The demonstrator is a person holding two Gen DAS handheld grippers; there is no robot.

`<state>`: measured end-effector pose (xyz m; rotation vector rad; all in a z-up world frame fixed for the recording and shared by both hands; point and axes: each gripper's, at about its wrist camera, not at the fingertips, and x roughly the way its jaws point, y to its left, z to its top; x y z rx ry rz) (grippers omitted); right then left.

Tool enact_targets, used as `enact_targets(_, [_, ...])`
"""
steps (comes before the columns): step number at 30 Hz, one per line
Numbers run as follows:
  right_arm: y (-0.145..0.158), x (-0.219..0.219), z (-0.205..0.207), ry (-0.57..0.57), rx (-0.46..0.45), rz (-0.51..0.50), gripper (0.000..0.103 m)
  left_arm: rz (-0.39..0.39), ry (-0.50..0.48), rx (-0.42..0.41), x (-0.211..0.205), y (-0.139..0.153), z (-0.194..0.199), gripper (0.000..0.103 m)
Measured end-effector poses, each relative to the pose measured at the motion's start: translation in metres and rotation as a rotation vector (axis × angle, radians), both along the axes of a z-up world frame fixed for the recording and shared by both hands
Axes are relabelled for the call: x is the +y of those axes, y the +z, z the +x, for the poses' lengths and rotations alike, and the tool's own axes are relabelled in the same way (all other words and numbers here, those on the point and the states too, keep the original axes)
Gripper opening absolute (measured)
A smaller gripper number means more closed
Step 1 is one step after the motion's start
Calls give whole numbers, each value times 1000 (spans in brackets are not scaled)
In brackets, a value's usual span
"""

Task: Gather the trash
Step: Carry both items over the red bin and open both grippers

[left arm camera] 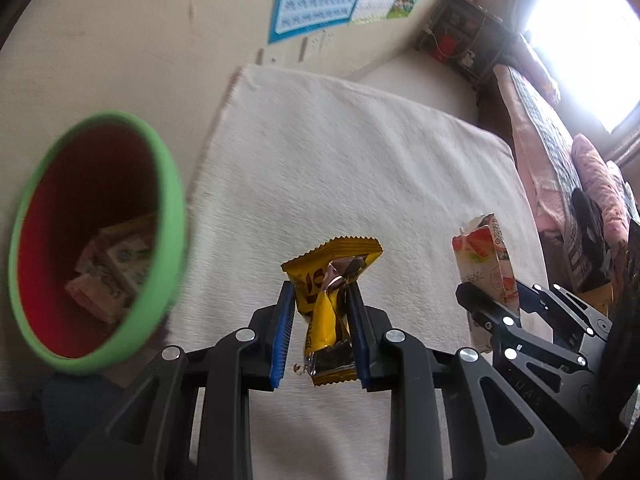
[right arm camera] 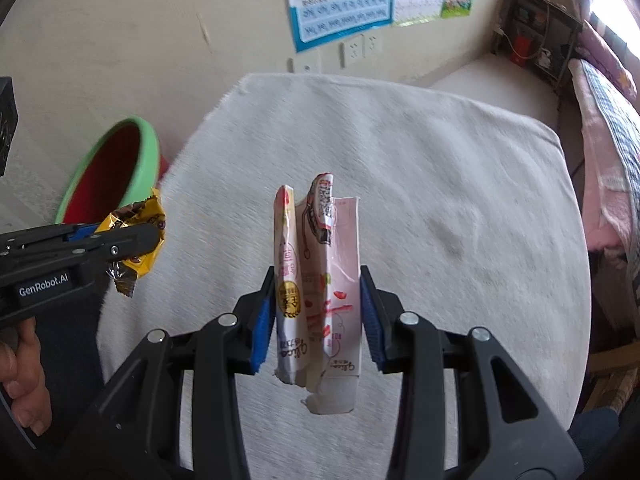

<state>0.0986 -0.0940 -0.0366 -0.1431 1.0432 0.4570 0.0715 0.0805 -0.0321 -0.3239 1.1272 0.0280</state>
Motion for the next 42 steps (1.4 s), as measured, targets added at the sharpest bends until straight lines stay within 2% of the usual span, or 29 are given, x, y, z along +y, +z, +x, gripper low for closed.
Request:
enact_targets(14, [40, 112, -8, 193, -55, 100, 38, 34, 213, -37, 109, 23, -42, 24])
enact_targets(20, [44, 166, -16, 283, -54, 120, 38, 39, 295, -48, 157, 32, -58, 24])
enact_targets(27, [42, 216, -20, 350, -42, 122, 38, 14, 330, -50, 192, 32, -71, 24])
enact_targets(30, [40, 229, -18, 366, -41, 116, 38, 10, 340, -51, 204, 31, -76, 24])
enact_targets(33, [39, 240, -13, 376, -41, 111, 38, -33, 353, -66, 214, 32, -77, 25])
enact_targets(39, [36, 254, -6, 383, -21, 112, 41, -27, 360, -87, 224, 38, -75, 26])
enact_targets(40, [35, 256, -5, 381, -18, 112, 46, -31, 360, -93, 224, 39, -74, 28])
enact_targets(41, [34, 256, -5, 375, -17, 111, 59, -36, 363, -100, 226, 40, -73, 45])
enact_targets(42, [32, 256, -5, 371, -11, 108, 67, -38, 370, -109, 226, 41, -74, 65])
